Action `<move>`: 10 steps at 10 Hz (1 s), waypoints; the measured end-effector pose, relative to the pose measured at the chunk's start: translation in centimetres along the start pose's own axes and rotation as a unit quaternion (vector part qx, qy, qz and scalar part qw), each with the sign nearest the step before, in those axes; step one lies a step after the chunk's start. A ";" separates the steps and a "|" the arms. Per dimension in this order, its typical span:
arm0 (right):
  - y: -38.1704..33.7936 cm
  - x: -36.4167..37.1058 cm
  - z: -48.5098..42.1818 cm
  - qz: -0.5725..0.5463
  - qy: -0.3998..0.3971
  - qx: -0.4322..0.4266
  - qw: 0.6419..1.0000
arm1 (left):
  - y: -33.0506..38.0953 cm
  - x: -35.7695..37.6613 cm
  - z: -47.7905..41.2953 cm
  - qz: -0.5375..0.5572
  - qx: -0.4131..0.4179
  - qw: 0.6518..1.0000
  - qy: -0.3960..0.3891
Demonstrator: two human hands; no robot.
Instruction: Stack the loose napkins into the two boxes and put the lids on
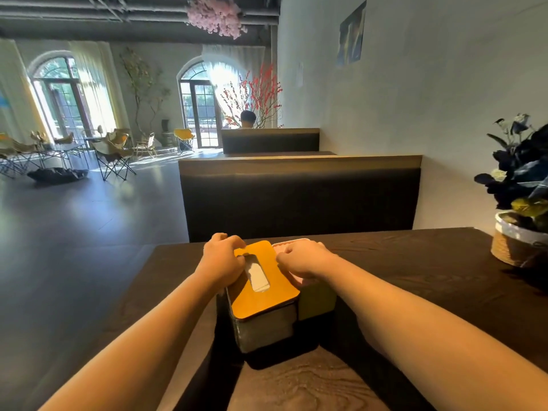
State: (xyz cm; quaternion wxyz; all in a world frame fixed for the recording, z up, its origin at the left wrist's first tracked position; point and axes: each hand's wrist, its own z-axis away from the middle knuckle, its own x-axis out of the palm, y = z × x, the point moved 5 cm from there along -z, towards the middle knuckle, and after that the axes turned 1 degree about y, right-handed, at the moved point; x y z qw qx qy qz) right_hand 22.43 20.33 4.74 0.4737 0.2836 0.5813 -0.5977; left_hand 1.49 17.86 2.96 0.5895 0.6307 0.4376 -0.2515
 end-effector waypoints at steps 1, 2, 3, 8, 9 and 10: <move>-2.3 0.6 1.3 0.029 -0.014 -0.037 0.999 | -1.6 -1.0 1.0 0.033 -0.105 0.994 -0.025; -4.1 1.4 2.2 0.008 -0.017 -0.061 0.998 | -2.8 -1.5 2.4 0.050 -0.155 0.979 -0.123; -5.7 2.5 3.1 -0.044 -0.035 -0.042 0.998 | -4.6 -2.8 3.2 0.049 -0.149 0.979 -0.128; -9.9 2.8 5.7 -0.255 0.082 -0.091 0.959 | -12.5 -7.8 6.2 0.192 -0.154 0.969 -0.005; -9.4 2.4 4.6 -0.319 0.098 -0.059 0.941 | -12.1 -8.3 5.3 0.209 -0.152 0.966 0.015; -9.1 1.6 2.9 -0.376 0.133 -0.024 0.917 | -12.4 -8.1 3.1 0.218 -0.160 0.962 0.025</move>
